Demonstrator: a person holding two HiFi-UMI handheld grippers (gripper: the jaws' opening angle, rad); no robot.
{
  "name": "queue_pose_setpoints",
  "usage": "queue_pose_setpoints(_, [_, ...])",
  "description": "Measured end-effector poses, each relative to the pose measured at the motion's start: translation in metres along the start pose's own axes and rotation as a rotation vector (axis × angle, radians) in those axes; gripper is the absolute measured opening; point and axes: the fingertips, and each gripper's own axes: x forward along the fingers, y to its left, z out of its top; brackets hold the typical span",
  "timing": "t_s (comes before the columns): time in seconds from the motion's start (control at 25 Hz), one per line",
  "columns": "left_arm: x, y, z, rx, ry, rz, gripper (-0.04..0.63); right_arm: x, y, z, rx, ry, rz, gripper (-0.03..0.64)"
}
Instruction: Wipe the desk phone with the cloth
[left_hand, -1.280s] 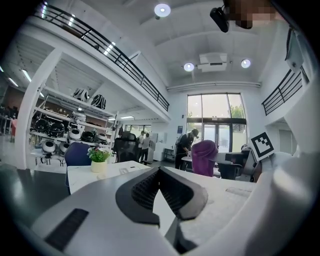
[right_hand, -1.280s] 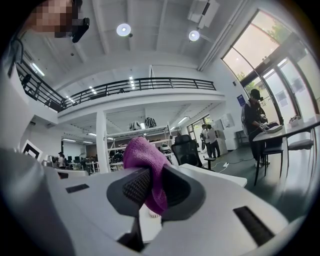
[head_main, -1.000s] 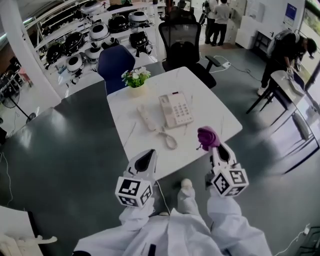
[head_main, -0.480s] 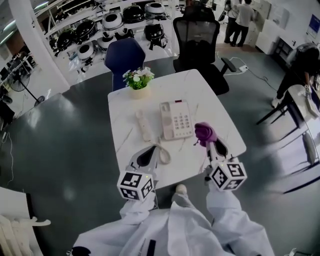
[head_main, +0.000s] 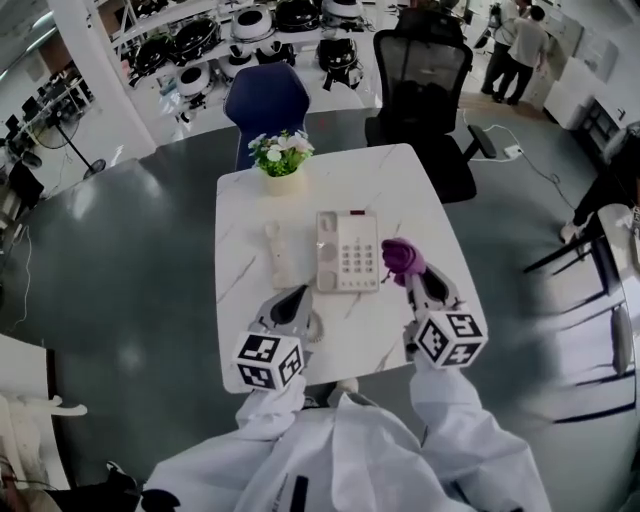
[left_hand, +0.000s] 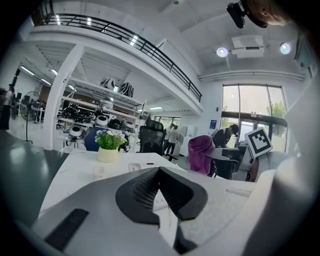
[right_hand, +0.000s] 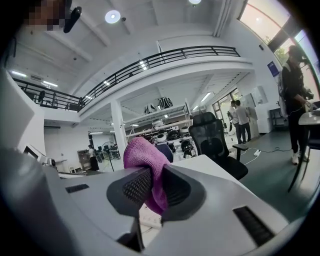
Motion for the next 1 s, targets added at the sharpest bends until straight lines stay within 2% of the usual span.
queue_pose_setpoints(0.36, [0.020,0.023,-0.004,-0.037,0.030,0.061,-0.002,0.059,-0.019,-0.001,-0.043,0.044,0.019,0.037])
queue_pose_setpoints(0.6, [0.038,0.043,-0.011,-0.070,0.062,0.062,-0.002,0.101,-0.026,-0.012,-0.057,0.089,-0.014,0.037])
queue_pose_setpoints(1.0, [0.075,0.066,-0.031,-0.110,0.117,0.045,-0.002,0.171,-0.040,-0.018,-0.271,0.107,-0.073,0.037])
